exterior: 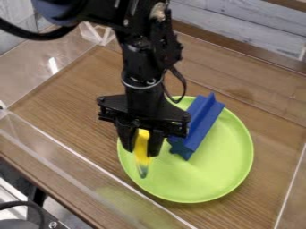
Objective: Put the banana in the green plate
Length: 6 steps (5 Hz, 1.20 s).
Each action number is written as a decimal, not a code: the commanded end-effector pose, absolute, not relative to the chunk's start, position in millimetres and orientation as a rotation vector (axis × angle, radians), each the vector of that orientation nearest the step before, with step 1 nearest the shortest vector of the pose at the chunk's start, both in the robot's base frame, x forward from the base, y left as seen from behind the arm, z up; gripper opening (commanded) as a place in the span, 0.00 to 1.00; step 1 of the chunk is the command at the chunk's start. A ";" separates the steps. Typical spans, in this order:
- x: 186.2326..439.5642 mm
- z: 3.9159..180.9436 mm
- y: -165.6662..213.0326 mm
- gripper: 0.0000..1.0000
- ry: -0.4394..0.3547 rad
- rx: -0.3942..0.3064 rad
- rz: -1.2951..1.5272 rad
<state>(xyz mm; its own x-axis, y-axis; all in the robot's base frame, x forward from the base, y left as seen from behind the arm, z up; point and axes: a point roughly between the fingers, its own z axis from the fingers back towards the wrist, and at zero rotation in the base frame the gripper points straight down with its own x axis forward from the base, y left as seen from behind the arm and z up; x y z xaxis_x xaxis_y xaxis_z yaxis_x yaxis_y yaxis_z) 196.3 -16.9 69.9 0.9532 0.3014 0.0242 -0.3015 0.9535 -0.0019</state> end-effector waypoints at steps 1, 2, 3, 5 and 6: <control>206.6 85.6 -22.4 0.00 -0.092 -0.020 0.287; 207.0 87.4 -25.6 0.00 -0.095 -0.028 0.277; 206.9 91.4 -26.9 1.00 -0.090 -0.032 0.267; 207.9 110.0 -27.2 1.00 -0.089 -0.058 0.247; 210.7 128.8 -25.4 1.00 -0.097 -0.072 0.223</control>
<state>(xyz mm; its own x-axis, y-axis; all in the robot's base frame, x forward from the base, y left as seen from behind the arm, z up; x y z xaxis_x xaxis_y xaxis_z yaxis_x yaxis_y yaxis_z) 204.0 -26.1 117.8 0.9739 0.2231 0.0415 -0.2200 0.9731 -0.0679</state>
